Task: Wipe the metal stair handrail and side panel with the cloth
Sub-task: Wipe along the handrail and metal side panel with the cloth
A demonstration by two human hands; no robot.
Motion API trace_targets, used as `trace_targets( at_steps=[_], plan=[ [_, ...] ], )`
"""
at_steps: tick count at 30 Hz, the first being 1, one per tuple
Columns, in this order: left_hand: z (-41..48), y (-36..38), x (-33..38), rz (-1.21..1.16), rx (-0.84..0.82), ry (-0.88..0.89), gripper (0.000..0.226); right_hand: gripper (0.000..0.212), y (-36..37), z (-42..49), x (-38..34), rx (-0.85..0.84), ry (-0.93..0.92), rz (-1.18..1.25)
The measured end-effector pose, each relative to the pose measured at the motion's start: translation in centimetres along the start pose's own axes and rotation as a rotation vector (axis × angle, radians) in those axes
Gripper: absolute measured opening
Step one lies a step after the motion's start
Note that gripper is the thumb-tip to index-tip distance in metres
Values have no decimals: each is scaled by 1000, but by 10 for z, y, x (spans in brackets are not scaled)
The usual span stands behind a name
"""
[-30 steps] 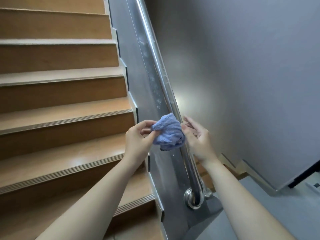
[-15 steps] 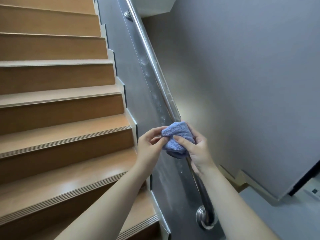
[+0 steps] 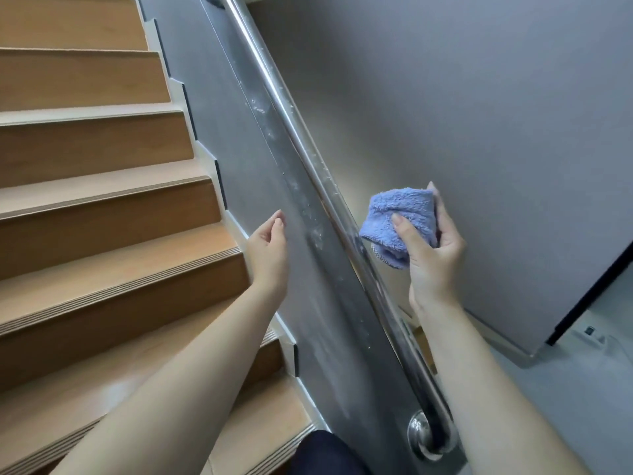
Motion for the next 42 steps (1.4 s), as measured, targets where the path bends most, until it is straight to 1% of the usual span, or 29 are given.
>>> trace_targets(
  at_steps=[3, 5, 8, 10, 12, 14, 17, 19, 21, 23, 25, 27, 30, 33, 36, 38, 42],
  plan=[
    [32, 7, -5, 48, 27, 3, 38, 72, 6, 17, 0, 71, -22, -58],
    [54, 15, -1, 54, 53, 1, 39, 74, 12, 32, 0, 99, -17, -114],
    [81, 27, 7, 100, 59, -28, 43, 59, 25, 52, 0, 107, -13, -171],
    [93, 30, 10, 133, 71, -50, 44, 48, 36, 63, -4, 113, -59, -283],
    [102, 33, 15, 138, 81, -66, 36, 42, 52, 73, -10, 85, -112, -417],
    [112, 36, 25, 159, 90, -99, 32, 41, 70, 86, -14, 38, -147, -510],
    [123, 40, 35, 188, 56, -136, 42, 40, 95, 99, -19, 10, -235, -651],
    [130, 41, 38, 232, 31, -119, 49, 41, 109, 107, -18, 14, -266, -712],
    [137, 42, 39, 247, 20, -92, 45, 42, 121, 114, -15, 20, -279, -777],
    [142, 44, 37, 245, 43, -72, 43, 41, 132, 118, -11, -20, -266, -850],
    [147, 46, 34, 237, 51, -82, 45, 39, 143, 123, -6, -72, -250, -875],
    [147, 48, 33, 232, 60, -96, 47, 38, 152, 126, -5, -84, -264, -862],
    [148, 49, 30, 198, 58, -105, 50, 43, 163, 125, -6, -63, -301, -838],
    [147, 51, 28, 240, 31, -87, 52, 48, 170, 124, -7, -31, -270, -821],
    [145, 51, 25, 275, 1, -67, 53, 38, 175, 124, -8, 0, -327, -863],
    [143, 51, 23, 307, -14, -58, 53, 31, 177, 121, -7, 18, -317, -888],
    [131, 53, 20, 330, -43, -47, 52, 25, 173, 110, -2, 6, -354, -993]
  ],
)
Point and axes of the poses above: each hand's wrist, its own z-axis towards the middle knuckle, its own y-axis out of the palm, x = y × z, the point moved 2 cm from there along z, towards the middle knuckle, and after that the axes turned 7 degrees about y, right-handed, at the moved point
